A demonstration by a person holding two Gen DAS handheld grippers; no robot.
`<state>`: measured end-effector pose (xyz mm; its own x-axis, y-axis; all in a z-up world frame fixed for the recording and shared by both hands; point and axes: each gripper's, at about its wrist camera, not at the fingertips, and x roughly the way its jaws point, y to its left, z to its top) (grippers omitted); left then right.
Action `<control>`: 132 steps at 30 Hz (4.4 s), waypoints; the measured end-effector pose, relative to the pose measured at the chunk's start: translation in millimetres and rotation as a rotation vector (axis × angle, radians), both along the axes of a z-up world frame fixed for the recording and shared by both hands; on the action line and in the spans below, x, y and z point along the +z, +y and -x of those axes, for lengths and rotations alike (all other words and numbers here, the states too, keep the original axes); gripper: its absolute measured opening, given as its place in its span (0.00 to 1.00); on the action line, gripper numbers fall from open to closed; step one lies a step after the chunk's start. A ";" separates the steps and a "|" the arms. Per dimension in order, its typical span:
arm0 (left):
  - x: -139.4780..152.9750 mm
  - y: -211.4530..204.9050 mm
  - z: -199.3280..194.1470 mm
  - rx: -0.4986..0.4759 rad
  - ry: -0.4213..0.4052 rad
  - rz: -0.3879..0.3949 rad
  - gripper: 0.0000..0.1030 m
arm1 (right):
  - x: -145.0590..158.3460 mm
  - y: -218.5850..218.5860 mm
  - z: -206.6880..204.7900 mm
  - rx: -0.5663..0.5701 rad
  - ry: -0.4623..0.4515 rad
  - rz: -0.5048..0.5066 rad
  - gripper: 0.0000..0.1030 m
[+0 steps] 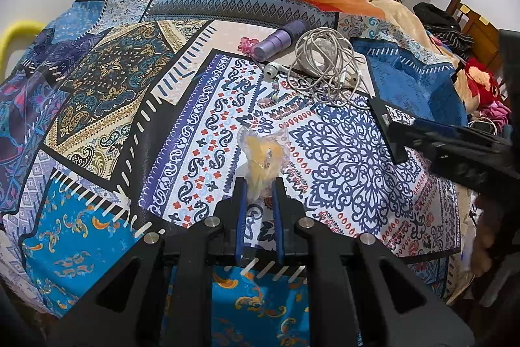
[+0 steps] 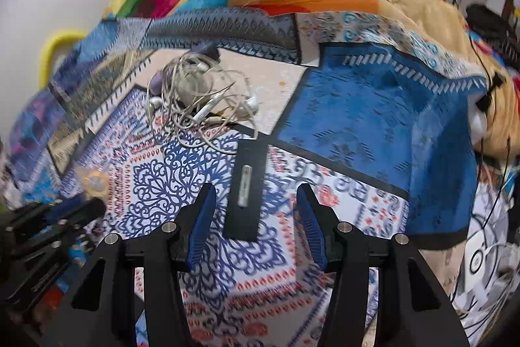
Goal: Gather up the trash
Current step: 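Grasp the clear bag of yellow items with the left tool while the right tool grasps the black holder, then carry the clear bag in the left tool while the right tool carries the black holder to the wastebasket, then open both tools over the wastebasket, dropping bag and black holder, then move both open tools back over the bed items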
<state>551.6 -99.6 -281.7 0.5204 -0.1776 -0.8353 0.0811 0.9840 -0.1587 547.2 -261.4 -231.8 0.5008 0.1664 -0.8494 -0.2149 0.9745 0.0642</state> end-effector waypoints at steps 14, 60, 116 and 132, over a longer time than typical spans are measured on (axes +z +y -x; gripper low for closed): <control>23.6 0.9 15.3 -0.004 -0.017 0.043 0.13 | 3.3 -0.3 7.7 0.039 -0.002 -0.011 0.23; 250.4 136.1 369.2 0.248 -0.402 -0.024 0.13 | 237.6 116.5 301.7 0.382 -0.360 -0.222 0.23; -15.2 307.2 378.0 0.595 0.255 0.175 0.32 | -5.8 337.4 283.4 0.742 0.310 0.024 0.35; 103.4 253.7 409.5 0.564 0.000 0.059 0.32 | 100.8 259.2 310.9 0.692 0.018 -0.071 0.35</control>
<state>142.1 154.2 -178.2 0.5484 0.0820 -0.8322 -0.4547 0.8645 -0.2144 236.3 -2.2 -131.0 0.2458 0.4976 -0.8318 -0.7835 0.6072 0.1318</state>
